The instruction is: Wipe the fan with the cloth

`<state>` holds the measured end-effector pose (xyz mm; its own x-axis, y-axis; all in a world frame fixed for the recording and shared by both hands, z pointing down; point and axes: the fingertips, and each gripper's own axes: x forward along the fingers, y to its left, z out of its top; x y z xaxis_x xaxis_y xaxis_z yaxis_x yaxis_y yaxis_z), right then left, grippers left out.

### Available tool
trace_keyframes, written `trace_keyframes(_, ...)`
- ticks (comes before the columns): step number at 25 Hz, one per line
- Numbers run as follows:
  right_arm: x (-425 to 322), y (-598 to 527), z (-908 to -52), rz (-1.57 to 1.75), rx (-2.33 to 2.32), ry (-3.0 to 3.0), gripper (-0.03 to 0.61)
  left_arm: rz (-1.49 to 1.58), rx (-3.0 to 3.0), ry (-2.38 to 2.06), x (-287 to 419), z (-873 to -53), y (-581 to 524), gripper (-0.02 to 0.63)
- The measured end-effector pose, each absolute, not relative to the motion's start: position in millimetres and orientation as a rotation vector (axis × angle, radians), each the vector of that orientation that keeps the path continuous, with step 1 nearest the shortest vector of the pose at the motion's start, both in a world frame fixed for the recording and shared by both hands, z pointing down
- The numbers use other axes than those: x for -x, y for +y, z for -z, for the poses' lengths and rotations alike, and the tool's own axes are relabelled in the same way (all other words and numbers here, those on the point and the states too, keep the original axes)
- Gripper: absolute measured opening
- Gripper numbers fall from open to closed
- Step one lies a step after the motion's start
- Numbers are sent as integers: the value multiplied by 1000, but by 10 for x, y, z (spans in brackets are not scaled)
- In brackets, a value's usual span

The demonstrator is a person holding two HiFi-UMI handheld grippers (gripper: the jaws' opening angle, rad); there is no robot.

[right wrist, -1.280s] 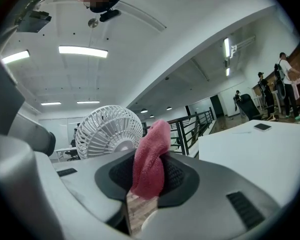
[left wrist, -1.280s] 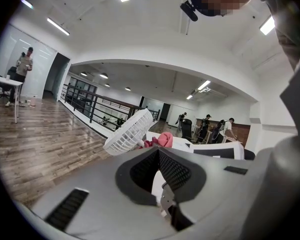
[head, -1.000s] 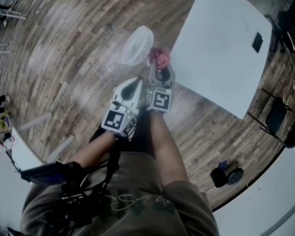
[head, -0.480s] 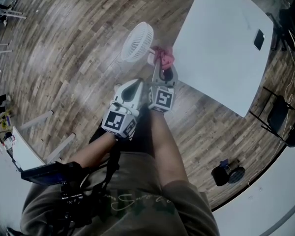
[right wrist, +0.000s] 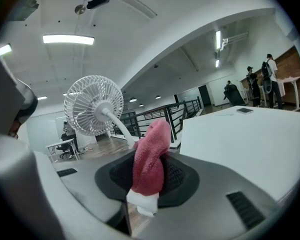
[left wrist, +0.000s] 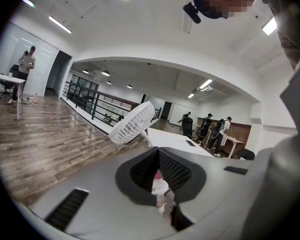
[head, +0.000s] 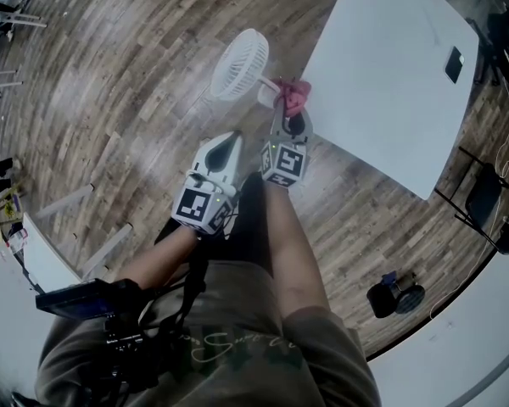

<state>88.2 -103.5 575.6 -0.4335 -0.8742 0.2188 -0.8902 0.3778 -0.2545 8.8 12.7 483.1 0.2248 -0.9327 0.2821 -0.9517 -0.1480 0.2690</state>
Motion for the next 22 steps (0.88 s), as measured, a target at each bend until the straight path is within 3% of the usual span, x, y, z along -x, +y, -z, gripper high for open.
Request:
trace_keyframes(14, -855, -1023, -6159, -520, -1535, -2531, 109, -109, -2094, -1747, -9, -4960, 220, 18)
trace_keyframes(22, -1093, -1084, -5044, -512, -1656, -2672, 107, -17, -2150, -1792, 101, -4566, 112, 18)
